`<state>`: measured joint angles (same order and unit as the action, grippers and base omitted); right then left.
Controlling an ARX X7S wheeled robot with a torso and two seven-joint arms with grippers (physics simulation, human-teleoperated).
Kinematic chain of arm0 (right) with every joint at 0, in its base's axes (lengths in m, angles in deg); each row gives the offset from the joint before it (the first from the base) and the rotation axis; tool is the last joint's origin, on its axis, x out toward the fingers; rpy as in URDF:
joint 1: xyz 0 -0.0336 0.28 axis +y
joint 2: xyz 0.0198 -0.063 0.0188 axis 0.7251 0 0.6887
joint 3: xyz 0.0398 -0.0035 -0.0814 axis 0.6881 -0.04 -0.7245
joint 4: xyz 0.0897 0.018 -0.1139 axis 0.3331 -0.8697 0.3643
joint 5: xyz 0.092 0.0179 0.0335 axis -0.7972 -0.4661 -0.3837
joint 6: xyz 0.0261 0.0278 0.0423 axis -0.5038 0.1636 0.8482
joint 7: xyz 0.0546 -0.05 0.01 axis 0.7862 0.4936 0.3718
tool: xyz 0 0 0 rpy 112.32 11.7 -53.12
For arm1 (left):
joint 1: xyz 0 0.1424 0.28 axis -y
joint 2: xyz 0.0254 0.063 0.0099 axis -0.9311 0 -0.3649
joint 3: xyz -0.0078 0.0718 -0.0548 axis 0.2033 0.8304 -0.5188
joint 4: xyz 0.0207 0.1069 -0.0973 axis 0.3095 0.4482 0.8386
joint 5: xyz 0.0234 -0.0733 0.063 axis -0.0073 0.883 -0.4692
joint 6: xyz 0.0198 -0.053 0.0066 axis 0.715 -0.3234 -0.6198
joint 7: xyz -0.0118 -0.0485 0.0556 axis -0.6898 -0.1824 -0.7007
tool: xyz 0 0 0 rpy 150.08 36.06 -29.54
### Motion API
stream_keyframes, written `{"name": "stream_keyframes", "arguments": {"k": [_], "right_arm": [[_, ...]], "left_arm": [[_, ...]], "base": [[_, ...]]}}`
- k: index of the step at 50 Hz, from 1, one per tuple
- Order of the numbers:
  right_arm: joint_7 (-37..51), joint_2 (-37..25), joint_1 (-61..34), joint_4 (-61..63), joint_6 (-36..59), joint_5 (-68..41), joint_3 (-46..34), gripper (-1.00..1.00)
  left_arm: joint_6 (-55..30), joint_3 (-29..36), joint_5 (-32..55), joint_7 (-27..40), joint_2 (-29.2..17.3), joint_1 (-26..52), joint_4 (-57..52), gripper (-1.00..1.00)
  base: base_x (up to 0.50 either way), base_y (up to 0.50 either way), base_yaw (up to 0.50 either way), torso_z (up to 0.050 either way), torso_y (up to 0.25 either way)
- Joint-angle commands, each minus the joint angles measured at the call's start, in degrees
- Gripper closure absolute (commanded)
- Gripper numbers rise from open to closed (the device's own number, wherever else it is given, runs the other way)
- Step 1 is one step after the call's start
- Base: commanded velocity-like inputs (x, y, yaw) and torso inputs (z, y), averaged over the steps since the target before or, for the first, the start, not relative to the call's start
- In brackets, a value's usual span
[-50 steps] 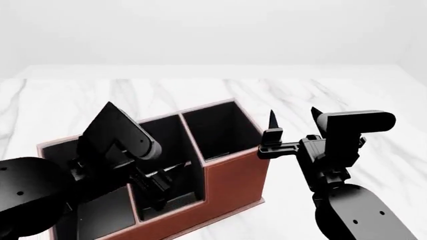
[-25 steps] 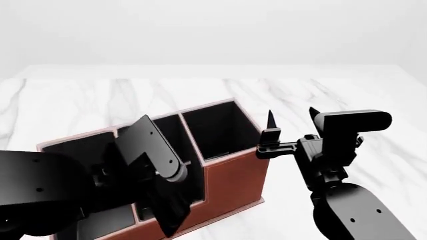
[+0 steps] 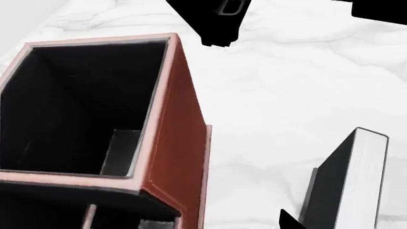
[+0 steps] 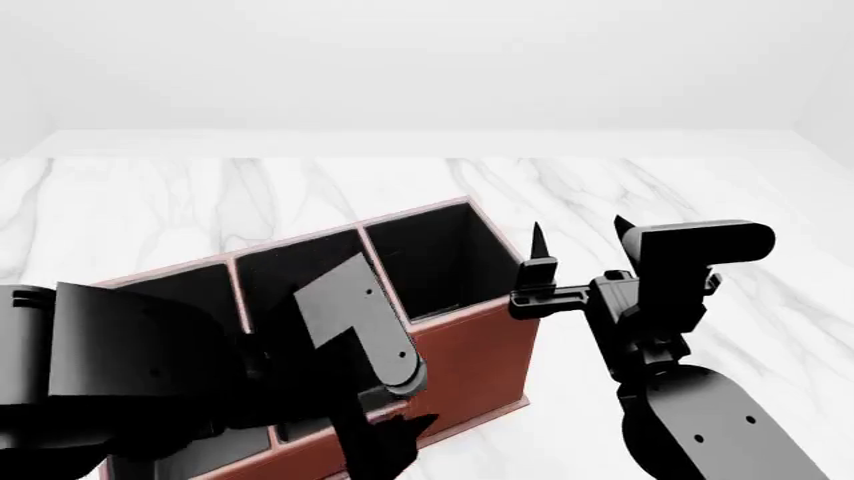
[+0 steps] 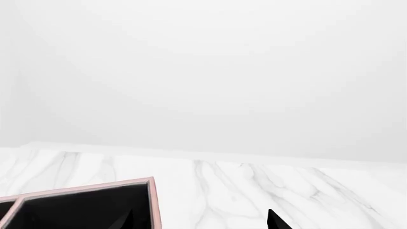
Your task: Pick up the book and place it in the back compartment of the caddy.
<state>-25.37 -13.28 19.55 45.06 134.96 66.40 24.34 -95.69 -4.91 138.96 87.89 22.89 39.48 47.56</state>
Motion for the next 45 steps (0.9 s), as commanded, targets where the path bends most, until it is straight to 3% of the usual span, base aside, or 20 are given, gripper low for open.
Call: {"name": "stream_keyframes", "arguments": {"k": [1,17,32,45], "right_arm": [[0.33,0.00,-0.46,-0.45,-0.05,-0.14,-0.42,-1.00],[0.68,-0.33,-0.78,-0.90,-0.11,-0.35,-0.64,-1.00],[0.90,-0.42,-1.17,-1.99,-0.62,-0.48,-0.95,-1.00],[1.18,-0.71,-1.21,-1.28,-0.45,-1.09,-0.83,-1.00]], "left_arm": [[1.61,6.37,-2.67,-2.62,2.71,1.97,0.92,-1.00],[0.54,8.01,3.25,-0.02,7.99,3.71,1.59,-1.00],[0.98,7.31,11.48,2.76,7.79,5.57,1.87,-1.00],[2.12,10.44,12.07,3.69,10.14,5.68,2.63,-1.00]], "base": [[0.00,0.00,0.00,0.000,0.000],[0.00,0.00,0.00,0.000,0.000],[0.00,0.00,0.00,0.000,0.000],[0.00,0.00,0.00,0.000,0.000]]}}
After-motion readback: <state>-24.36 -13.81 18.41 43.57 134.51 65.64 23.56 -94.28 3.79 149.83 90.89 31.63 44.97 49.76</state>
